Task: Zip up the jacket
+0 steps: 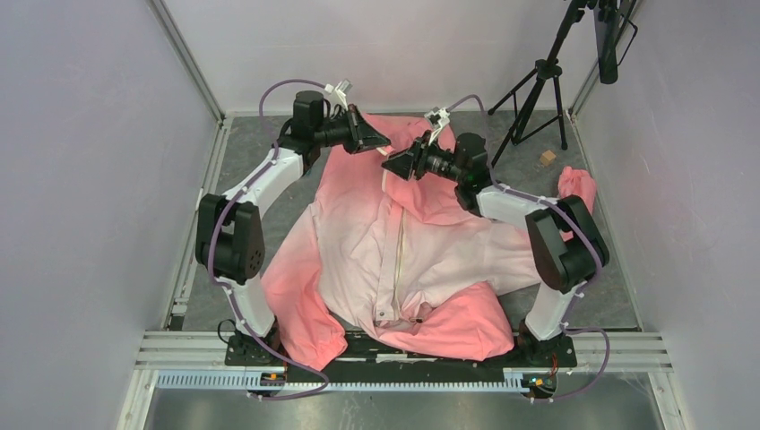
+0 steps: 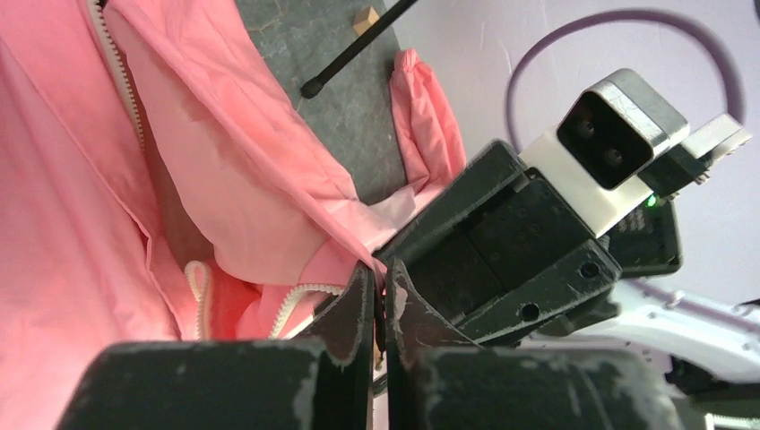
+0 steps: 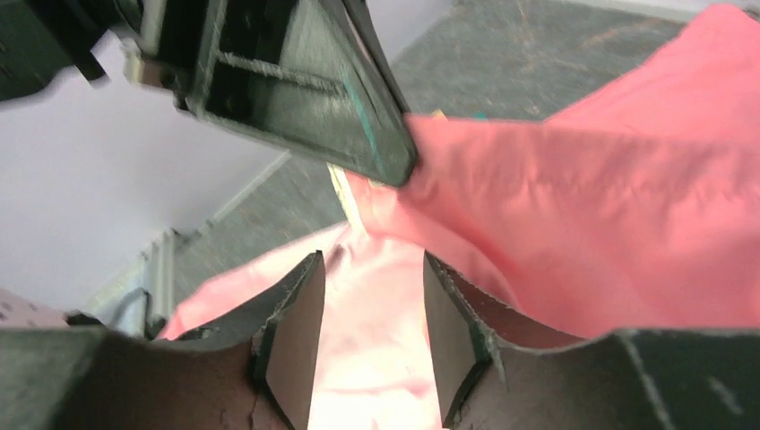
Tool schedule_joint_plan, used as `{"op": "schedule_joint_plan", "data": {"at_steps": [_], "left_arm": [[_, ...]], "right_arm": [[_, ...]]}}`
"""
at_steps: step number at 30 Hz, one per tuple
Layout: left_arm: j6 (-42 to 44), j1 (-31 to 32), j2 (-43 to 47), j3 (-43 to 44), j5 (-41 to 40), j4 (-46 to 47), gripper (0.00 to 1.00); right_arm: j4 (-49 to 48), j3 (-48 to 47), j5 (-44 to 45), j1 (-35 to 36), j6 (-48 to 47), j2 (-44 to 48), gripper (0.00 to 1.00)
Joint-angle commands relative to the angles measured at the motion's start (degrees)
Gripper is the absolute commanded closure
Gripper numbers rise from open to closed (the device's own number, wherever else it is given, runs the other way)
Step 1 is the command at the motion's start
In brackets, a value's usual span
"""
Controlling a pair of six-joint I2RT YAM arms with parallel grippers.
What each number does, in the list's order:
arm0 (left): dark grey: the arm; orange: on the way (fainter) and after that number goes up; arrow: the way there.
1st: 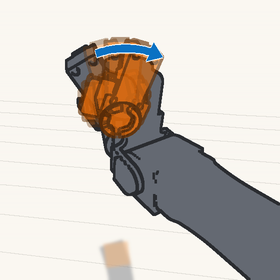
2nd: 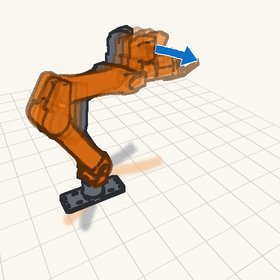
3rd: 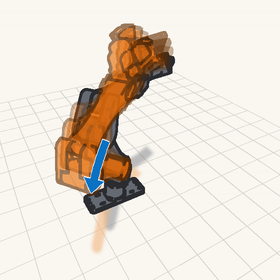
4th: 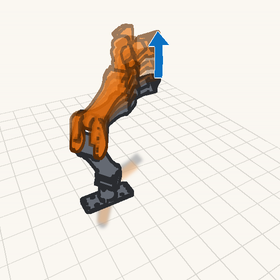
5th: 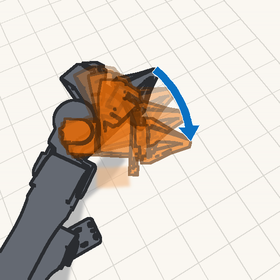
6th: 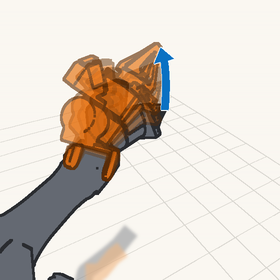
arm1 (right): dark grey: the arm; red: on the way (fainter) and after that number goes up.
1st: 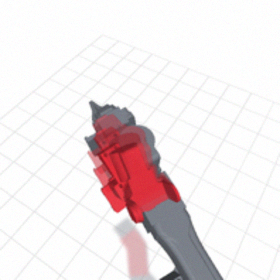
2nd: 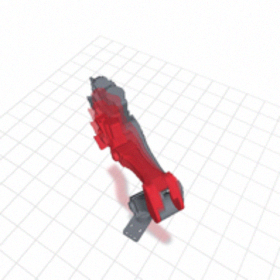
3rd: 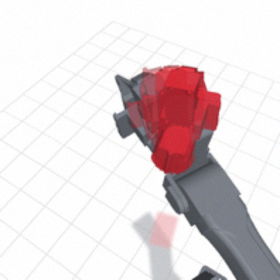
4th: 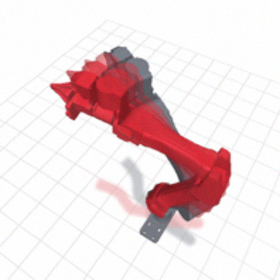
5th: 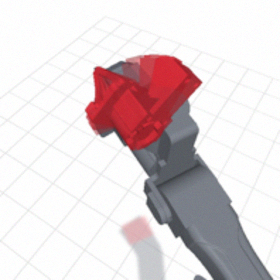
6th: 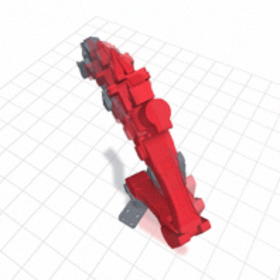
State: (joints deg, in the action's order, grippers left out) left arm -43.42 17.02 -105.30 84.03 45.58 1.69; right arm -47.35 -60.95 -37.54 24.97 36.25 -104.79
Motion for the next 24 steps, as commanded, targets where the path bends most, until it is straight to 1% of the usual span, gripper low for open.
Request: {"op": "schedule_joint_plan", "data": {"at_steps": [1, 3, 4, 6, 9, 12, 15, 20, 22, 24], "left_arm": [[11.29, 0.20, 0.77, 5.02, 5.72, -5.62, 0.98], [13.95, 0.24, 0.88, 5.33, 7.90, -6.46, 0.98], [14.80, 0.30, 1.01, 5.14, 9.29, -6.45, 0.98], [16.41, 0.52, 1.29, 5.02, 10.93, -6.54, 0.98], [17.70, 0.78, 1.64, 5.34, 13.54, -6.92, 0.98], [19.82, 1.40, 2.69, 5.80, 14.29, -9.10, 0.98], [23.41, 2.24, 3.62, 6.45, 14.18, -13.04, 0.98], [28.52, 2.78, 3.62, 8.05, 12.89, -19.71, 0.98], [28.60, 2.83, 3.42, 8.40, 13.36, -19.91, 0.98], [28.48, 2.93, 3.32, 8.97, 13.57, -19.98, 0.98]], "right_arm": [[27.36, -2.97, -2.48, -1.20, -23.83, 8.39, 0.43], [34.46, -3.46, -2.10, -1.33, -29.90, 11.57, 0.34], [36.19, -3.57, -1.96, -1.35, -31.72, 12.38, 0.31], [36.20, -3.42, -1.76, -1.59, -32.83, 13.14, 0.28], [34.42, -4.73, -2.91, -1.99, -32.54, 11.57, 0.27], [29.35, -5.07, -3.91, -1.95, -29.37, 9.35, 0.26], [21.83, -3.98, -7.05, -1.94, -24.03, 7.80, 0.27], [11.47, -0.59, -10.59, -1.99, -18.37, 8.09, 0.27], [9.07, 0.03, -10.82, -1.95, -16.38, 7.71, 0.31], [8.60, -0.26, -10.90, -1.90, -15.15, 6.87, 0.46]]}}
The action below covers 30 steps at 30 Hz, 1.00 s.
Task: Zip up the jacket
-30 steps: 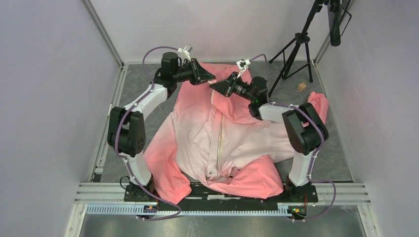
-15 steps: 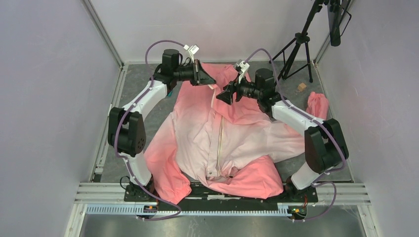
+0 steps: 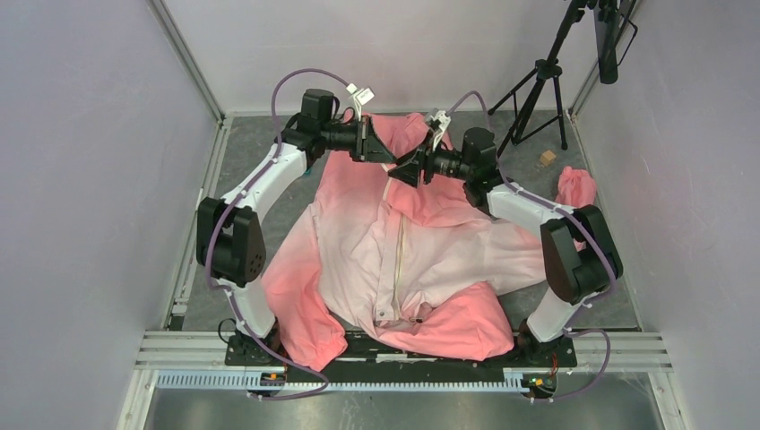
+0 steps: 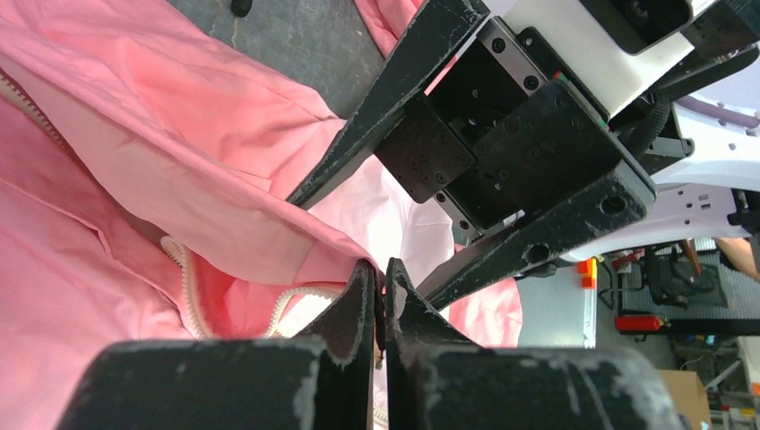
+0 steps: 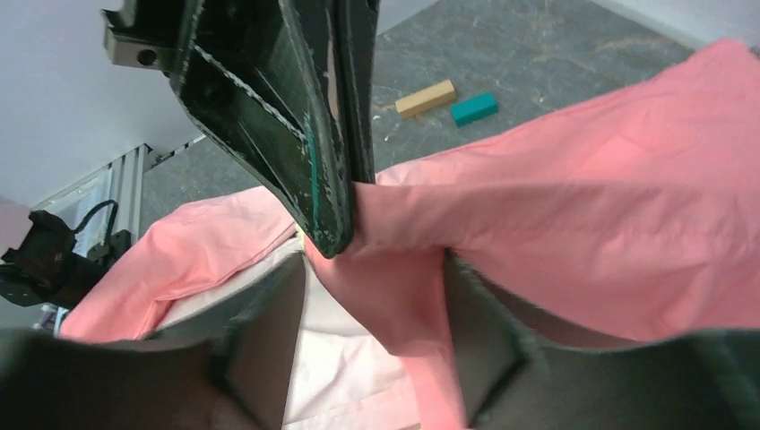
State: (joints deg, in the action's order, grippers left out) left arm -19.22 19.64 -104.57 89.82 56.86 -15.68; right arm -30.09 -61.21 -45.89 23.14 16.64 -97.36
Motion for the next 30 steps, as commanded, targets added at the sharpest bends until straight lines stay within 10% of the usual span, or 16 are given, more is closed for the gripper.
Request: {"op": "schedule_joint_plan", "data": {"at_steps": [1, 5, 11, 17, 23, 30], "left_arm": [[4.11, 0.36, 2.62, 3.42, 2.29, -2.48, 0.98], [-0.95, 0.32, 2.86, 4.07, 0.19, 2.47, 0.91], [-6.80, -0.67, 5.97, 3.52, -23.66, -0.22, 0.29], [-7.49, -0.70, 10.22, -0.02, -34.54, -2.94, 0.21], [-7.47, -0.71, 16.38, -8.89, -35.74, -2.15, 0.21], [-3.46, -0.66, 23.72, -17.96, -41.22, -3.38, 0.21]], "right_arm": [[-8.29, -0.21, -2.26, -0.08, 5.05, -1.16, 0.53], [-6.03, 1.22, 3.51, -0.77, 5.01, -2.13, 0.98], [16.74, 2.54, 39.83, -5.63, 1.17, 2.48, 1.00], [29.89, -7.31, 59.20, -5.93, -6.60, -4.38, 1.00], [36.54, -17.74, 60.41, -5.81, -16.16, -10.15, 0.55], [37.30, -25.20, 73.99, 4.45, -26.47, -5.12, 0.28]]}}
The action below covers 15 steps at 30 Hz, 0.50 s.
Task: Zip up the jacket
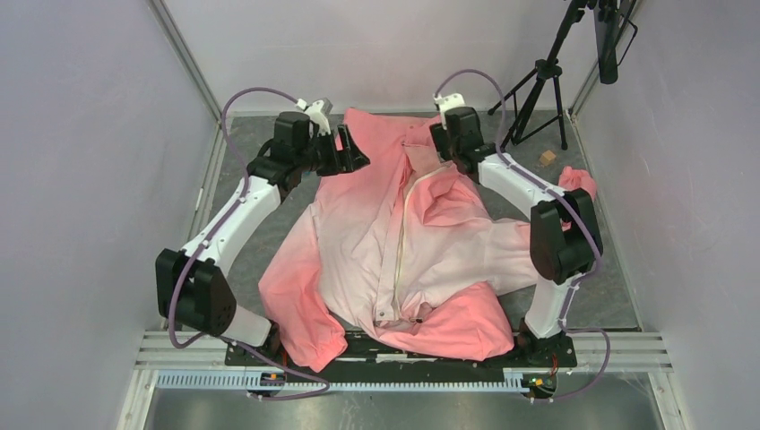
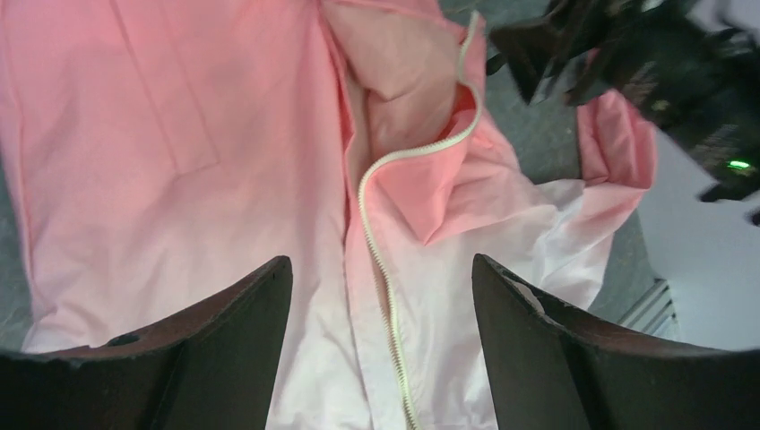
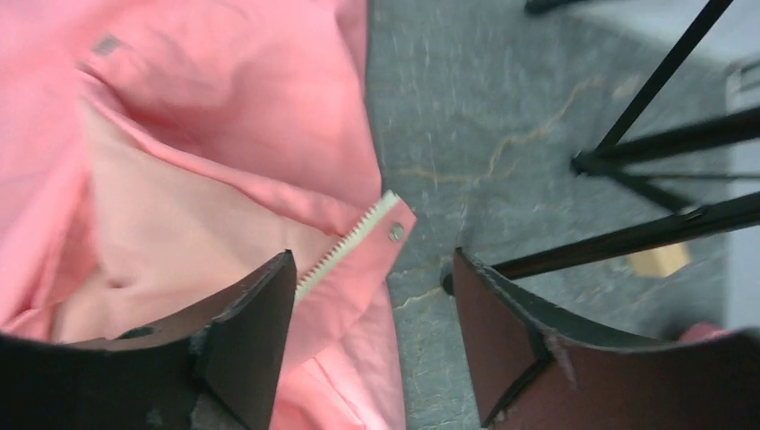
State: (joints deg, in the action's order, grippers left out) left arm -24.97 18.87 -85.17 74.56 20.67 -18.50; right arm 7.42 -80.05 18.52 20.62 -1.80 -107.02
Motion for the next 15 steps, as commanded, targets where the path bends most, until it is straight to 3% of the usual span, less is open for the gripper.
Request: {"op": "schedule_joint_plan", "data": {"at_steps": [1, 4, 7, 11, 15], "left_arm": [[2.84, 0.07, 5.14, -3.37, -6.11, -1.09, 0.21], [3.10, 0.07, 7.45, -5.61, -9.06, -1.12, 0.21], [3.03, 0.01, 8.67, -6.70, -10.64, -1.18, 0.21], [2.60, -0.05, 9.55, -7.60, -8.32, -1.21, 0.21], [1.67, 0.01, 9.93, -9.75, -5.06, 0.54, 0.21]], "right_arm": [[-0.72, -7.33, 8.79, 8.30, -8.28, 4.39, 0.25], [-6.80, -7.05, -6.83, 9.03, -2.05, 2.36, 0.23], [-13.51, -9.85, -20.35, 9.10, 8.07, -3.62, 0.27], [-15.48, -18.15, -24.54, 9.00, 15.43, -14.47, 0.34], [-14.89, -23.70, -26.18, 7.61, 20.51, -21.36, 0.34]]}}
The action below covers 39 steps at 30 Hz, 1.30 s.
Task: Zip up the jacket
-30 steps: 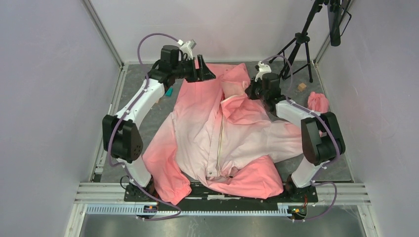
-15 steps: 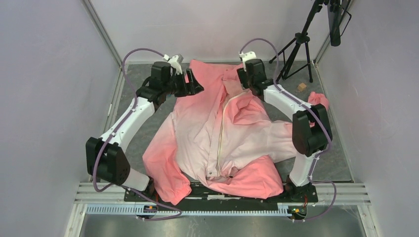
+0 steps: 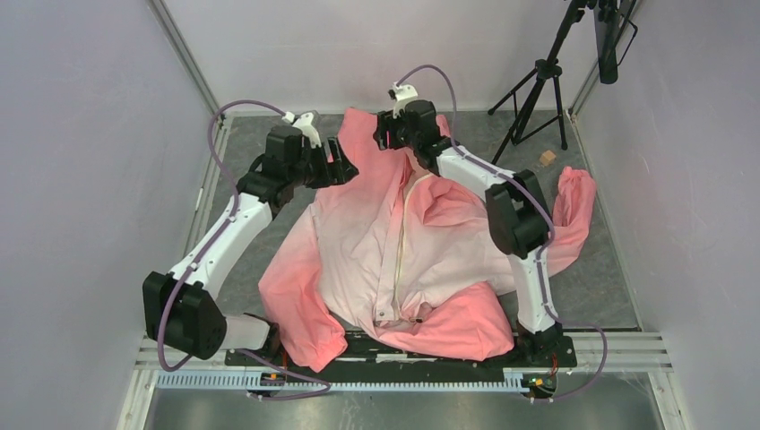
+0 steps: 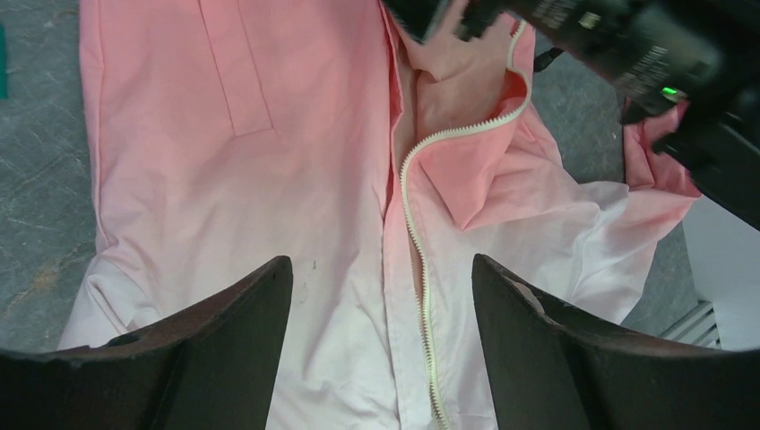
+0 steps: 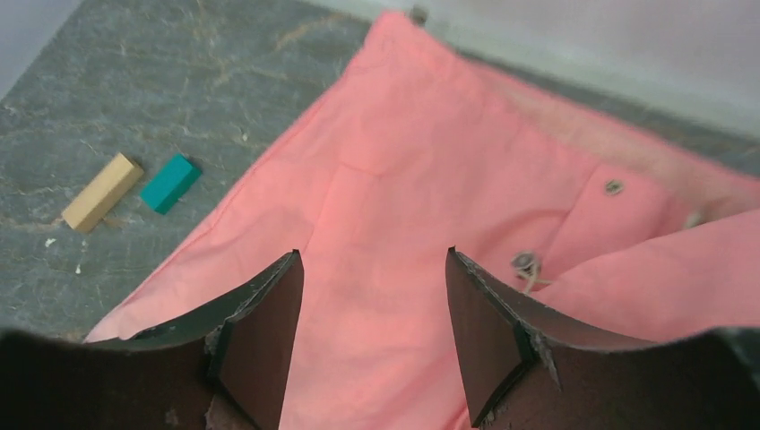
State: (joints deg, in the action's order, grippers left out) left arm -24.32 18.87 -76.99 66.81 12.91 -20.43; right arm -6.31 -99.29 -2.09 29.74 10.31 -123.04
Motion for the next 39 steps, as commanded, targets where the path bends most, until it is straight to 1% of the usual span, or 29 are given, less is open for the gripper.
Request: {"op": "schedule_joint_plan", "data": {"at_steps": [1, 4, 9, 13, 15, 17, 22, 24, 27, 29, 33, 36, 39], "left_arm": [[0.90, 0.01, 1.62, -2.24, 3.09, 2.62, 0.21], [1.20, -0.05, 0.74, -2.47, 4.25, 3.07, 0.21], [0.65, 0.02, -0.99, -1.69, 6.21, 3.82, 0.21], [-0.45, 0.01, -2.10, -1.35, 7.60, 4.60, 0.21], [-0.68, -0.02, -2.41, -1.24, 7.91, 4.93, 0.21], [-0.88, -0.05, -2.71, -1.16, 7.92, 4.97, 0.21], [-1.23, -0.03, -3.51, -0.38, 8.31, 4.96, 0.21], [-1.58, 0.02, -3.86, 0.11, 8.69, 5.02, 0.21], [-2.23, -0.01, -4.22, 0.27, 9.27, 5.61, 0.21], [-2.74, 0.02, -4.41, 0.17, 9.55, 5.97, 0.21], [-3.53, 0.02, -4.44, -0.05, 10.27, 6.72, 0.22], [-3.68, 0.02, -4.09, -0.26, 10.47, 6.75, 0.22], [-3.44, 0.02, -3.54, -0.62, 10.30, 6.69, 0.22]], "right_arm": [[-0.72, -4.68, -5.35, -1.96, 9.24, -6.15, 0.34], [-0.23, -2.51, -2.35, -3.38, 10.39, -6.33, 0.31], [1.28, -0.67, 0.33, -7.56, 11.35, -6.88, 0.29], [5.62, -4.50, 1.74, -10.49, 10.40, -9.84, 0.28], [7.26, -6.53, 4.09, -11.54, 9.62, -11.24, 0.28], [7.54, -7.33, 4.55, -12.20, 8.56, -11.92, 0.28], [7.62, -10.64, 2.51, -11.81, 4.43, -12.29, 0.29], [7.31, -10.06, 4.65, -11.11, 1.60, -10.42, 0.29], [5.93, -8.24, 9.82, -8.84, -3.17, -7.18, 0.25], [4.97, -8.65, 11.72, -7.67, -5.33, -6.28, 0.24], [5.07, -11.15, 11.70, -6.63, -5.30, -8.10, 0.21], [5.92, -14.77, 9.96, -6.58, -3.12, -11.25, 0.21], [6.13, -18.02, 10.09, -6.62, -0.95, -14.27, 0.22]]}}
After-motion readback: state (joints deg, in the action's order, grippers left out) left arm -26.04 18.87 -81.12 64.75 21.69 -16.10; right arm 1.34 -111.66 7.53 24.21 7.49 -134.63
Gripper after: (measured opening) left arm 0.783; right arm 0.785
